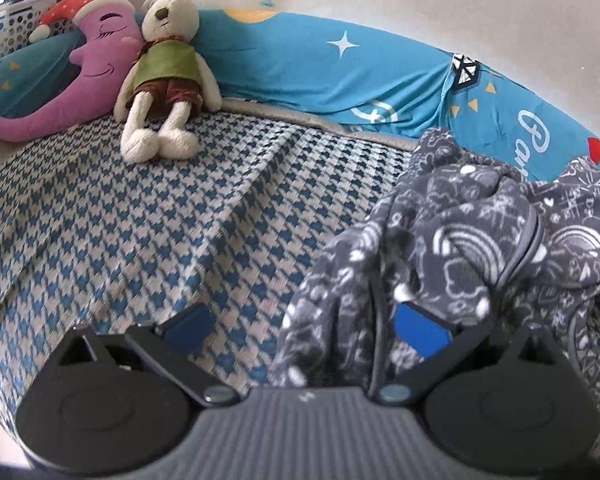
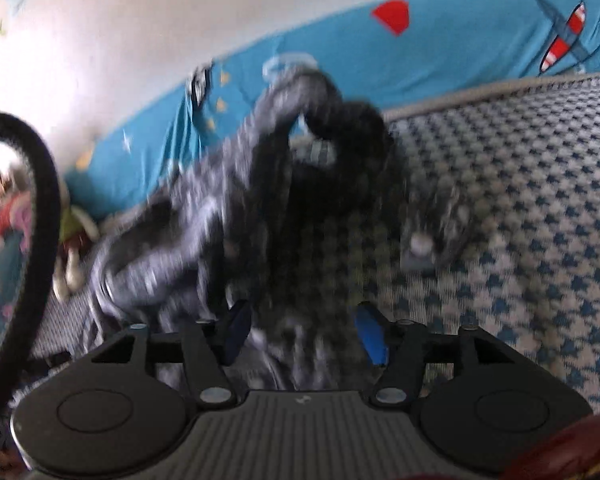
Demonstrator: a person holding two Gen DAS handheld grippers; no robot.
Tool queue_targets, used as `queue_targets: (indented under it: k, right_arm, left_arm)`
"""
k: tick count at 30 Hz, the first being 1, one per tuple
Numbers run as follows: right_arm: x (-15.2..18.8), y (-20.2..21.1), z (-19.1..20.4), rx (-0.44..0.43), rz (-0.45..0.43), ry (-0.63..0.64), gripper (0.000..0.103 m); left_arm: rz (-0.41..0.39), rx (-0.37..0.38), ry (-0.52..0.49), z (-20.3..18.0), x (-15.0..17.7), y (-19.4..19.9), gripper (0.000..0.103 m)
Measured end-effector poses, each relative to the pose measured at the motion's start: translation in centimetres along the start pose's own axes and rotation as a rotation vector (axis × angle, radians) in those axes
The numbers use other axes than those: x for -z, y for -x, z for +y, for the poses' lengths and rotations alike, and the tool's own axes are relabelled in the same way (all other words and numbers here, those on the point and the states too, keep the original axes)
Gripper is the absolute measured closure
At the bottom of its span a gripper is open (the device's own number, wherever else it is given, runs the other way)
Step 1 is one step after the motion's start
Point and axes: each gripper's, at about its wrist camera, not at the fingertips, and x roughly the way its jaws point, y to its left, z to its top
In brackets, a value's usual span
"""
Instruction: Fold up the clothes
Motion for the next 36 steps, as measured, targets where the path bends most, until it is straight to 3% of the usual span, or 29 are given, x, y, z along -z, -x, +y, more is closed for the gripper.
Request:
queue_targets:
  k: [5,10,11,13,15,16,24,31,36]
  right_arm:
    - [1.3,-1.4,0.1,0.03,0.092,0.025,0.043]
    - [2.2,-2.0,0.4,0.009,0.119,0.033,0.046]
    - [2.3,-1.9,0.6,0.012,0.114,0.043,0.05]
    - [2.7,-1.7,1.1,0.018,0.103,0.063,0.081]
    - [2.9,-1.3,1.4,0.025,0.088,0.078,0.088]
    - [2.9,-0.9,1.4,0.03,0.068,0.07,0.092]
    - [3.4,6.3,1.0,0.075,-0.204,-0.014,0.095]
    - [4.5,10.5,0.4,0.294,-0.372,-0.054,0.098]
    - [4.3,10.8,0.7,0.205,-0.359,-0.037,0.095]
  left_arm:
    - [0.013,-0.006,0.036,1.2,0.8,0.3,0.0]
    - [0.022,-0.005,0.075,2.2,1.4,0.8,0.0]
    - [0.025,-0.004,0.084,2.3,1.5,0.9,0.0]
    - [0.03,-0.004,0.1,2.7,1.8,1.0,0.0]
    - [0.031,-0.008,0.116,3.1,2.0,1.1,0.0]
    - [0.032,-0.008,0.123,3.3,2.1,1.2,0.0]
    - [0.038,-0.011,0.15,4.0,2.7,1.7,0.0]
    - [0.047,0.002,0.158,4.3,3.2,1.7,0.0]
    - [0.053,0.011,0.157,4.3,3.6,1.9,0.0]
